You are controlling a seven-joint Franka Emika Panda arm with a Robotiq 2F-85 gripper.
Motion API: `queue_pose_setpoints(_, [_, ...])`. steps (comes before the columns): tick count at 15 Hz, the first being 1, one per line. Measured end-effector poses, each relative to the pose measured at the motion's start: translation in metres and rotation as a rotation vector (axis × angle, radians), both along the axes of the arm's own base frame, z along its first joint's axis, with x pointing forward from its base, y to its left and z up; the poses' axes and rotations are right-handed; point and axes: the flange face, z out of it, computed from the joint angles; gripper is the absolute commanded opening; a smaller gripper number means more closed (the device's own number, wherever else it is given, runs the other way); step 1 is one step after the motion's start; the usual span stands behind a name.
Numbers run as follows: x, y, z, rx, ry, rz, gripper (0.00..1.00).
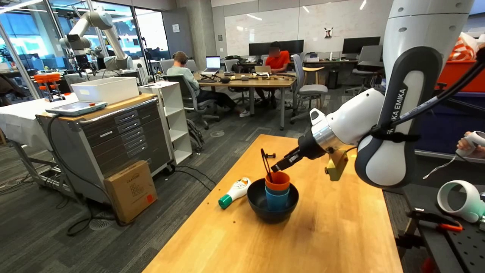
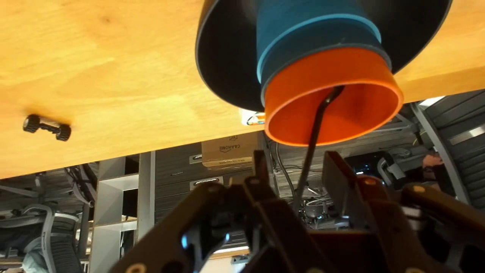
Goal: Pick up the three cups from the table and put them in the black bowl. Pick up the folk from the table and put it in the cups.
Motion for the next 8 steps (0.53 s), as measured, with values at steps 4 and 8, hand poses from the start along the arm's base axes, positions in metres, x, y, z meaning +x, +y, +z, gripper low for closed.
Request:
queue_pose_setpoints(4, [0.0002, 0.0008, 0.0000, -0.003, 0.000, 0.003, 1.00])
queue_pose_setpoints(8, [0.0008, 0.0053, 0.0016, 0.000, -0.002, 0.016, 1.00])
